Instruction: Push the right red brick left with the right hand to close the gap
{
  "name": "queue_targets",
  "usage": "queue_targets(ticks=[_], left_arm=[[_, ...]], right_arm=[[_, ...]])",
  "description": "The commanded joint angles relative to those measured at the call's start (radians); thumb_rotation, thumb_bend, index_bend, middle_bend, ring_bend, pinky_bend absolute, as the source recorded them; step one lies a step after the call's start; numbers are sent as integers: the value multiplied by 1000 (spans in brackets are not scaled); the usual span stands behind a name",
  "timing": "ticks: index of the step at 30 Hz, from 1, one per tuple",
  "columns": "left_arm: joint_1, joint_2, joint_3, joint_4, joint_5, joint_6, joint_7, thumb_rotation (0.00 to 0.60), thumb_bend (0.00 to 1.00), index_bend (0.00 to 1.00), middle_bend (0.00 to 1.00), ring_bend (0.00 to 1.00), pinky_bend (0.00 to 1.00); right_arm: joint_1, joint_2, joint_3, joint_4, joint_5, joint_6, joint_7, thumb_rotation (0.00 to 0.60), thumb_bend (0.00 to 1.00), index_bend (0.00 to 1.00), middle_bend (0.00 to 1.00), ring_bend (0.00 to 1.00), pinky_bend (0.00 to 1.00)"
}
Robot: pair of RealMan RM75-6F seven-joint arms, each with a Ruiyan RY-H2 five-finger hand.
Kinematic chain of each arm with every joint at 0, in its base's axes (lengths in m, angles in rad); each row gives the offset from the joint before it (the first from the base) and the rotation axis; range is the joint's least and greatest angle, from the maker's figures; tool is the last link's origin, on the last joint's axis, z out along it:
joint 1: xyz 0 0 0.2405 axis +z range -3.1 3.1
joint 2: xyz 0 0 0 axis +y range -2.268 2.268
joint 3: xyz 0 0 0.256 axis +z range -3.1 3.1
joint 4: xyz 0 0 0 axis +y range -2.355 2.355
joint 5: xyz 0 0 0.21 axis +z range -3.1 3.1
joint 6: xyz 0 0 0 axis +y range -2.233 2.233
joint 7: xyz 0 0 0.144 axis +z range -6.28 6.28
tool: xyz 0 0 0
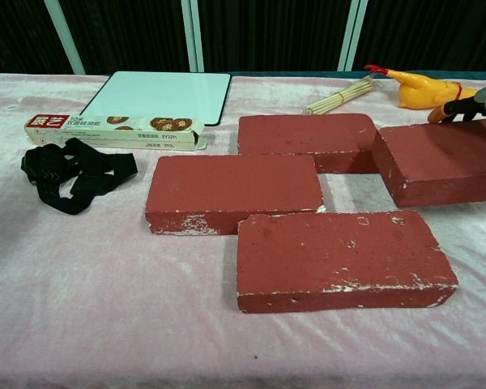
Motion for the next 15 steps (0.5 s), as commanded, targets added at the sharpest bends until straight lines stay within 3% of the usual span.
queue_targets(ticks=[1, 15], left_arm=[[0, 0, -1, -1, -1, 0, 1, 600, 241, 106, 60, 0, 0], [0, 1, -1, -3, -4, -2, 2, 600, 241, 106, 60, 0, 0]], right_arm=[[12, -4, -2, -10, 36, -4, -8, 600, 264, 172, 311, 333, 159], [41, -51, -2, -16, 77, 29, -26, 600, 264, 172, 311, 333, 159]])
